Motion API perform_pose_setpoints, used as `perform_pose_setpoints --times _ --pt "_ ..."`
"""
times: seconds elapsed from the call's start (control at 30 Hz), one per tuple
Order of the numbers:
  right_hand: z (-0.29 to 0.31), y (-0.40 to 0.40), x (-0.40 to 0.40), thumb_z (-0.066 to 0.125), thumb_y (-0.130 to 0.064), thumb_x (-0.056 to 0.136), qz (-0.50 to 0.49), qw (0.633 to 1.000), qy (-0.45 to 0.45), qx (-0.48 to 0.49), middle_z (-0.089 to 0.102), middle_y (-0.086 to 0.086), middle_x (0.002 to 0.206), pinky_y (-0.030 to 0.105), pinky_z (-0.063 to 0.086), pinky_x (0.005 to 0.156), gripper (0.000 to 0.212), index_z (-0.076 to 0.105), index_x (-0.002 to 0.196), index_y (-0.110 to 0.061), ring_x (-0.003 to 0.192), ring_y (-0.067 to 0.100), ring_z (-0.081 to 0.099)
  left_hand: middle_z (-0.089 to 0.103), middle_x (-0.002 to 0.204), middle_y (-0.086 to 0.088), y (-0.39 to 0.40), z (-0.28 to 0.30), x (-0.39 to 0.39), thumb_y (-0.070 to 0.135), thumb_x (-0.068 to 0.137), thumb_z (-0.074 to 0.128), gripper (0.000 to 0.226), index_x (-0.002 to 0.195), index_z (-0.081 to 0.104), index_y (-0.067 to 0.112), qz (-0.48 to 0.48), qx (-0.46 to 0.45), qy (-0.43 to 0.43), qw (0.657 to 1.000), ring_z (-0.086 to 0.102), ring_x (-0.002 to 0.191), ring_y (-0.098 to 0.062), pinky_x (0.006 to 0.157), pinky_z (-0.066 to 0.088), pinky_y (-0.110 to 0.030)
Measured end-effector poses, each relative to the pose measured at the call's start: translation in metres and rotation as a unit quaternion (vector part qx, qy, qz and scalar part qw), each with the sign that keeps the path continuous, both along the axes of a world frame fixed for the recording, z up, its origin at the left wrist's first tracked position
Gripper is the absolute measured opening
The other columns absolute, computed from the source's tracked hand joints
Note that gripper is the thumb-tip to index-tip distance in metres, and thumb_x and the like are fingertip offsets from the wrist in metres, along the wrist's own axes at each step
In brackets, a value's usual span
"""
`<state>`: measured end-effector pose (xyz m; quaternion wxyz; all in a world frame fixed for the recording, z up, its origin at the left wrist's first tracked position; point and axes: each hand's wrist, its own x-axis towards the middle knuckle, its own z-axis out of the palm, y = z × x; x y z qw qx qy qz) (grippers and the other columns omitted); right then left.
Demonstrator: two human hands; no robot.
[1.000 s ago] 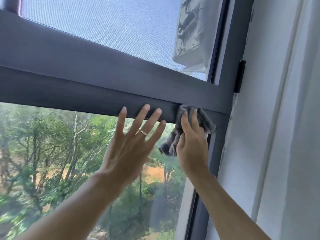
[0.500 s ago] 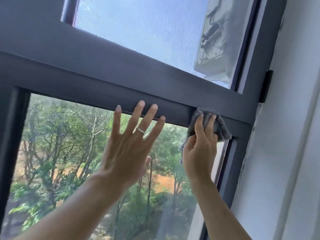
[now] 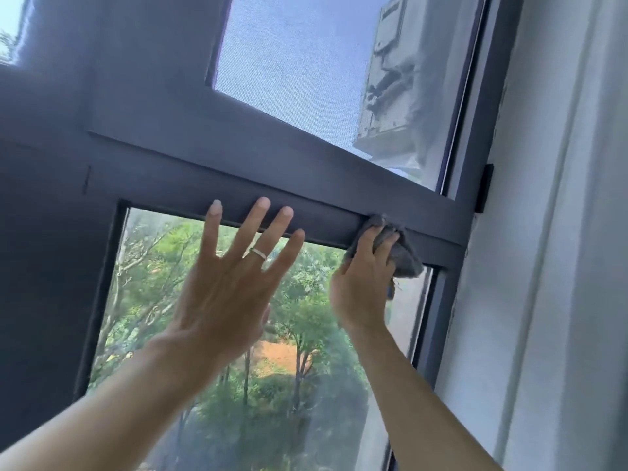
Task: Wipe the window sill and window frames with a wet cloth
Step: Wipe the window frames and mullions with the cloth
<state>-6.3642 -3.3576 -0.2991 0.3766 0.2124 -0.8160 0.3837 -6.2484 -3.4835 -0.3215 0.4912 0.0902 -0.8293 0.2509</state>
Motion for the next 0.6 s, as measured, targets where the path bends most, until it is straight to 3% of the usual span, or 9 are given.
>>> perform_pose_setpoints --times 0.1,0.23,0.4,0.47,0.53,0.6 --pt "-0.004 -0.002 0.010 0.040 -0.003 0.099 0.022 0.998 0.040 0.042 -0.009 0.019 0.163 0.040 0.016 0.118 0.067 0.007 0.157 -0.008 0.147 0.035 0.007 0.026 0.158 -0.015 -0.013 0.005 0.018 0.040 0.055 0.089 0.110 0.148 0.038 0.013 -0.001 0.001 -0.007 1.000 0.021 0.147 -0.036 0.112 -0.003 -0.067" --pt "0.022 0.000 0.011 0.037 0.002 0.094 -0.018 0.998 -0.051 -0.041 0.007 0.027 0.160 0.043 0.021 0.115 0.060 0.019 0.151 0.004 0.145 0.040 0.015 0.028 0.157 -0.018 -0.028 0.006 0.039 0.038 0.059 0.085 0.102 0.146 0.041 0.010 -0.019 0.001 -0.016 1.000 0.020 0.147 -0.039 0.112 -0.005 -0.066" --pt "0.006 -0.042 0.055 0.043 0.004 0.094 0.032 0.999 0.017 0.004 -0.006 0.020 0.162 0.030 0.008 0.118 0.070 0.011 0.156 -0.003 0.150 0.031 -0.001 0.012 0.162 -0.014 -0.042 0.010 0.051 0.042 0.071 0.073 0.099 0.153 0.027 0.012 0.004 -0.004 -0.066 0.998 0.005 0.150 -0.037 0.113 -0.009 -0.066" --pt "0.022 -0.036 0.042 0.040 0.003 0.093 0.002 0.997 -0.048 -0.058 0.008 0.027 0.160 0.036 0.019 0.117 0.063 0.020 0.153 0.001 0.147 0.038 0.016 -0.007 0.163 -0.013 -0.044 0.009 0.051 0.045 0.085 0.058 0.094 0.156 0.005 0.013 -0.007 -0.019 -0.058 0.998 -0.011 0.149 -0.035 0.110 -0.018 -0.063" --pt "0.033 -0.042 0.045 0.039 0.002 0.089 -0.032 0.989 -0.095 -0.109 0.030 0.032 0.149 0.044 0.036 0.105 0.055 0.035 0.145 0.002 0.131 0.045 0.039 -0.026 0.159 -0.011 -0.048 0.007 0.051 0.043 0.094 0.044 0.090 0.153 -0.017 0.013 -0.006 -0.039 -0.072 0.997 -0.028 0.144 -0.033 0.105 -0.026 -0.062" --pt "0.030 -0.059 0.065 0.038 0.002 0.087 -0.004 0.995 -0.068 -0.069 0.033 0.030 0.148 0.047 0.040 0.102 0.054 0.039 0.141 0.001 0.129 0.044 0.040 -0.032 0.157 -0.011 -0.048 0.010 0.052 0.042 0.097 0.040 0.088 0.151 -0.022 0.012 -0.015 -0.034 -0.077 0.996 -0.034 0.140 -0.033 0.104 -0.028 -0.061"
